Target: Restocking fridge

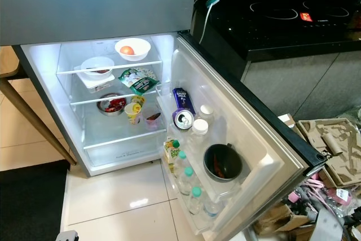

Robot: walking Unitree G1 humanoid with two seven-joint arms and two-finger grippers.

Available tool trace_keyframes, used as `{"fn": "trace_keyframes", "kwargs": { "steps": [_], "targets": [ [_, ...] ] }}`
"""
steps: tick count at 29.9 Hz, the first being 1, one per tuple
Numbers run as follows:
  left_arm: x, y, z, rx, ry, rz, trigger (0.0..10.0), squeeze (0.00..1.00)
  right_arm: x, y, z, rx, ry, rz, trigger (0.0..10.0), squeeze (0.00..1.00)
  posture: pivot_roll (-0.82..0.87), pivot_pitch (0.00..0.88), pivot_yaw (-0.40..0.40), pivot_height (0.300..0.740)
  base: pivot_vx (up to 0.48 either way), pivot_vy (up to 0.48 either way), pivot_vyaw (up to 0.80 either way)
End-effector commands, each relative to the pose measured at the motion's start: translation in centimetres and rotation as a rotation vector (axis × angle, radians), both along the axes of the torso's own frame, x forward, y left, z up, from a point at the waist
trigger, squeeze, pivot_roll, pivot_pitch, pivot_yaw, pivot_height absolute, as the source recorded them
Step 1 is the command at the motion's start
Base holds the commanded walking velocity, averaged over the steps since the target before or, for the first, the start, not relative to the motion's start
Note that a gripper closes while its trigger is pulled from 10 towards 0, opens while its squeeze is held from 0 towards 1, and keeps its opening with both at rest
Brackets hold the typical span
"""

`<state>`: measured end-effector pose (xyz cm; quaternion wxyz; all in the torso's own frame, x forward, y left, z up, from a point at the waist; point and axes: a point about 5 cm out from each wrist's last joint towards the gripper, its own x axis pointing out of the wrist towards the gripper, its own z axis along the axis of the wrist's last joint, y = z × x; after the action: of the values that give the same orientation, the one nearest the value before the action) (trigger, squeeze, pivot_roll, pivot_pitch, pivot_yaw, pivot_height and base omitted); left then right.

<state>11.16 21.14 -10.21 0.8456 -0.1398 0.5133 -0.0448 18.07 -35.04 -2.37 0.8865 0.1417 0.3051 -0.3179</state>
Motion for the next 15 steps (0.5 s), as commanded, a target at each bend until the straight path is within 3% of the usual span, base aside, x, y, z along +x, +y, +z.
{"fn": "trace_keyframes", "kwargs": {
  "steps": [1, 2, 5, 7, 15],
  "targets": [
    [-1.3, -0.5, -0.5, -0.016, 0.054, -0.022, 10.0, 0.00, 0.3, -0.5, 0.5, 0.007, -0.056, -0.018, 10.0, 0.00, 0.04, 0.042, -0.059, 0.740, 0.000, 0.000, 0.00],
    [-1.3, -0.5, -0.5, -0.017, 0.054, -0.020, 10.0, 0.00, 2.0, 0.4, 1.2, 0.079, -0.169, 0.053, 10.0, 0.00, 0.04, 0.040, -0.062, 0.740, 0.000, 0.000, 0.00],
    [-1.3, -0.6, -0.5, -0.017, 0.054, -0.020, 10.0, 0.00, 3.3, 1.5, 1.6, 0.123, -0.231, 0.150, 10.0, 0.00, 0.04, 0.040, -0.063, 0.740, 0.000, 0.000, 0.00],
    [-1.3, -0.6, -0.5, -0.017, 0.055, -0.021, 10.0, 0.00, 4.3, 3.3, 1.6, 0.203, -0.288, 0.320, 10.0, 0.00, 0.04, 0.039, -0.061, 0.740, 0.000, 0.000, 0.24],
    [-1.3, -0.5, -0.5, -0.016, 0.056, -0.025, 10.0, 0.00, 4.5, 6.1, 1.1, 0.326, -0.311, 0.593, 10.0, 0.00, 0.04, 0.040, -0.059, 0.740, 0.000, 0.000, 0.80]
  ]
}}
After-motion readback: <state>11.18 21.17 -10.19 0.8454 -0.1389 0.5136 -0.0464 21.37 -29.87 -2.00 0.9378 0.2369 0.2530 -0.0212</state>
